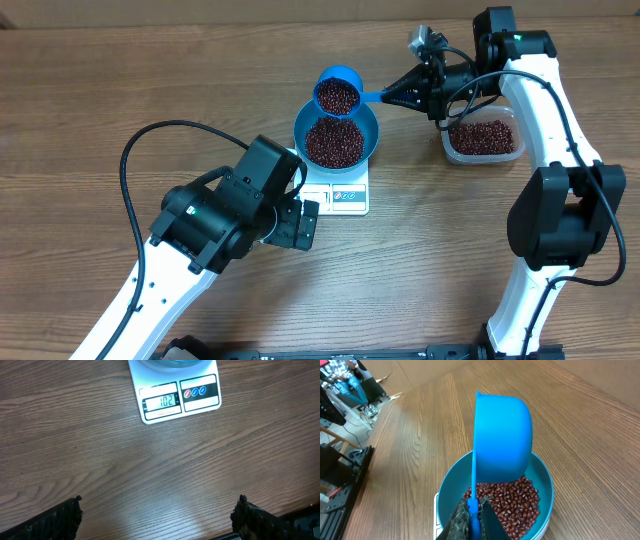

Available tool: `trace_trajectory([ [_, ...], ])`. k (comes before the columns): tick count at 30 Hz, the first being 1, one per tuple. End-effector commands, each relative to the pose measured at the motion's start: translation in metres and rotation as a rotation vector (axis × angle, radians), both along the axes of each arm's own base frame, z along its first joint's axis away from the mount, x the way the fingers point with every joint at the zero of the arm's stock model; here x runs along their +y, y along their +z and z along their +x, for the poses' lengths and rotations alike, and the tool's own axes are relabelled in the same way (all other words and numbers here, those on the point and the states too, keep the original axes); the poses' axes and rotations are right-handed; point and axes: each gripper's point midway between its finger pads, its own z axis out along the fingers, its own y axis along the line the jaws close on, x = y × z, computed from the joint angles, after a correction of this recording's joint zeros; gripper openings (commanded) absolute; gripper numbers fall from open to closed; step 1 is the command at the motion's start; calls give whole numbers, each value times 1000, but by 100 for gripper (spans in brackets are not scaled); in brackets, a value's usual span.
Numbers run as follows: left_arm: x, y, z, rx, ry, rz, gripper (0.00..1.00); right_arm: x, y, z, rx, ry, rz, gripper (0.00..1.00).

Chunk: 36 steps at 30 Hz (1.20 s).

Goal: Scoop item into bowl and weigh 150g on scale
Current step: 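Tip the scoop slowly to pour beans into the bowl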

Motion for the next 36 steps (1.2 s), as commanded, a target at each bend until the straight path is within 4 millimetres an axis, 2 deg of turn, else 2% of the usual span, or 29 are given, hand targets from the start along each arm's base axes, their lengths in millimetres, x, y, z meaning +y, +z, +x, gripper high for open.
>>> trace_trajectory([
  [1, -1, 2, -1, -4, 2, -7, 100, 3, 10, -1, -23, 13, 35, 4],
  [13, -1, 2, -1, -4, 2, -7, 99, 3, 10, 0, -109, 44, 30, 4],
  [23, -1, 2, -1, -4, 2, -7, 99, 4, 10, 0, -108, 44, 30, 4],
  [36, -1, 2, -1, -4, 2, -7, 100, 4, 11, -7, -4, 24, 47, 4],
])
